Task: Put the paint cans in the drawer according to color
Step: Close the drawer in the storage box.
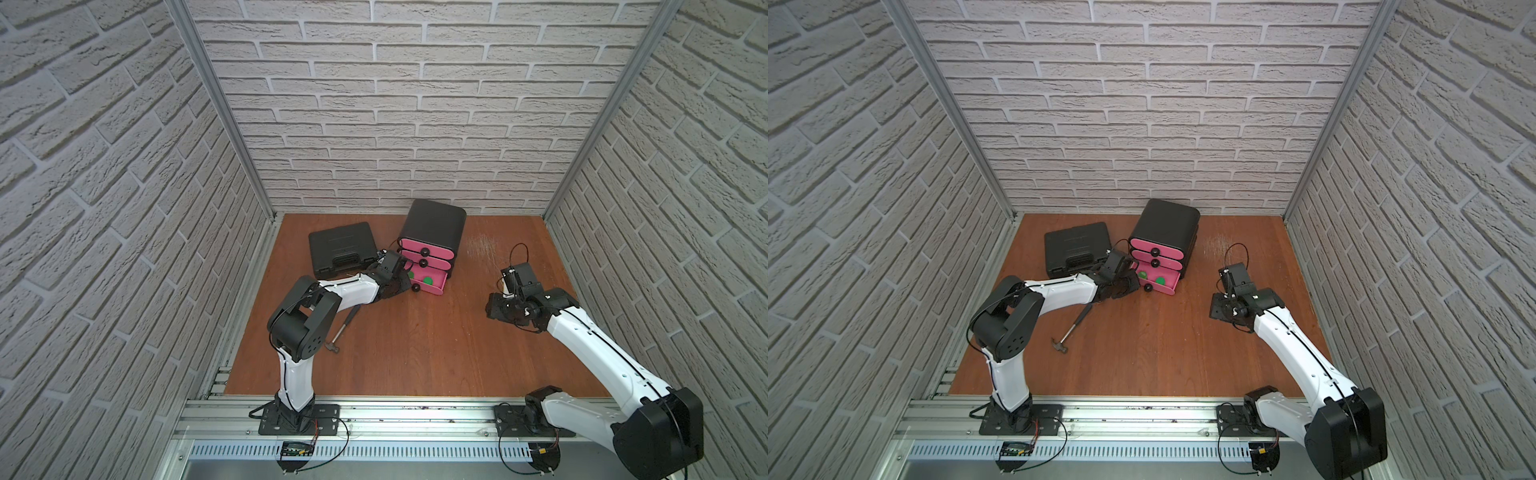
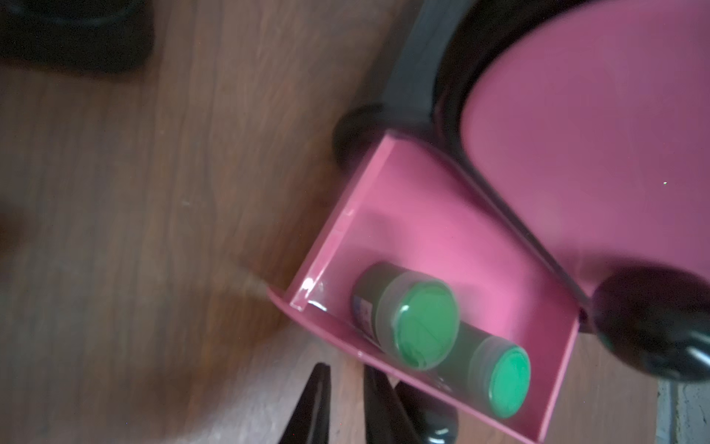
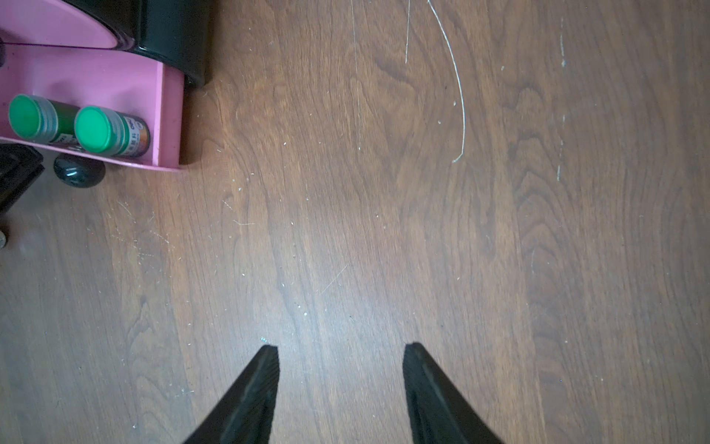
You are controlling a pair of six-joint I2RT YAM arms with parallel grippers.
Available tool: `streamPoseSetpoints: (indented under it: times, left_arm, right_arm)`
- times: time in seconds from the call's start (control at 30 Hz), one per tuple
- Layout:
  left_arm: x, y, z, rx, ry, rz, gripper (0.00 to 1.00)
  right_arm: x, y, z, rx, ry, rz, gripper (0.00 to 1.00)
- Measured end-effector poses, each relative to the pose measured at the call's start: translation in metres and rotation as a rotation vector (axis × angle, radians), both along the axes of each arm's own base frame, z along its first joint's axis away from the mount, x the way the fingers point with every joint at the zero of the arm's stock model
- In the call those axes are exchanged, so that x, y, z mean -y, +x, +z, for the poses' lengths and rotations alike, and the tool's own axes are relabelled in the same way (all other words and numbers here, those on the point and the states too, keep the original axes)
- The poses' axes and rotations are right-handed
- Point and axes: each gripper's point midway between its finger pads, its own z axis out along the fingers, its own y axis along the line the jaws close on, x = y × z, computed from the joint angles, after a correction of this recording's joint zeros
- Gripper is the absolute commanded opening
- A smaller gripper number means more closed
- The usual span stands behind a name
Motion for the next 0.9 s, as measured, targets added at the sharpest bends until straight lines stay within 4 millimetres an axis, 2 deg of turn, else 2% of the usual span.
streamPoseSetpoints:
  times: [0.5,0.9]
  left_arm:
    - [0.027,0.031,0.002,0.030,-0.035,-0.023,0.23]
    - [0.032,0.049,0.002,0.084,-0.032,0.009,0.24]
  right_arm:
    - [0.004,-0.002,0.000,-0.009,-0.009,-0.013,0.56]
    - [0.008,-0.003,0.002,-0.015,-0.021,-0.022,0.57]
